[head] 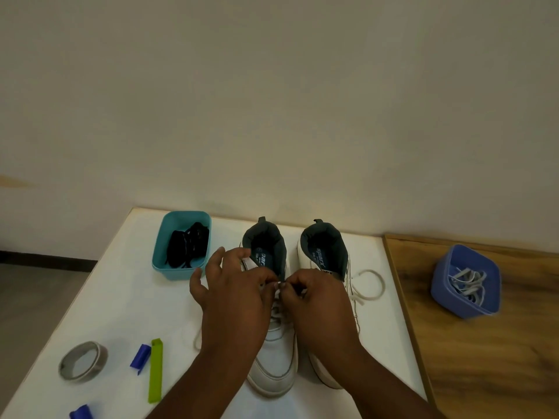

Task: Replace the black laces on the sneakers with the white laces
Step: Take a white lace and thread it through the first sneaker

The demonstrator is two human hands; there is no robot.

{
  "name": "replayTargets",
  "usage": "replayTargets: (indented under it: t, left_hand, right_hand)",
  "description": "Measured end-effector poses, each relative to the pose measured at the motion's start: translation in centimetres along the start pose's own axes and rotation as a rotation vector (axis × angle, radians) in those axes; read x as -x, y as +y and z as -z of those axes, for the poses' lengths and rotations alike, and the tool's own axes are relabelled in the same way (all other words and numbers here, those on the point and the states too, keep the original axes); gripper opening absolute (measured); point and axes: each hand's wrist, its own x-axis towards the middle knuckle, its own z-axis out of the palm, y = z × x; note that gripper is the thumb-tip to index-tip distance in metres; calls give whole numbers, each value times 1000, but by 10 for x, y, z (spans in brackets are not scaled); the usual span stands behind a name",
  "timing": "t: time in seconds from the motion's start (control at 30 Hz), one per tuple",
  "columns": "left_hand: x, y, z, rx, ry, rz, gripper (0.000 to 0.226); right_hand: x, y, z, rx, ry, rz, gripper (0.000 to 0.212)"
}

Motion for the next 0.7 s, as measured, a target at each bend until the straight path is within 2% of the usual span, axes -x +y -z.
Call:
replayTargets:
  t: [0.2,0.6,0.7]
  left_hand:
    - [0,-2,-2,104,-52,65,11]
    - [-1,8,-4,208,-77,90,5]
    - [0,4,-3,149,-123,72,11]
  right_hand:
    - [0,1,6,-34,-79,3,13]
    - [-2,8,5,14,-38,38,9]
    - [-1,7,6,-3,-64,47,12]
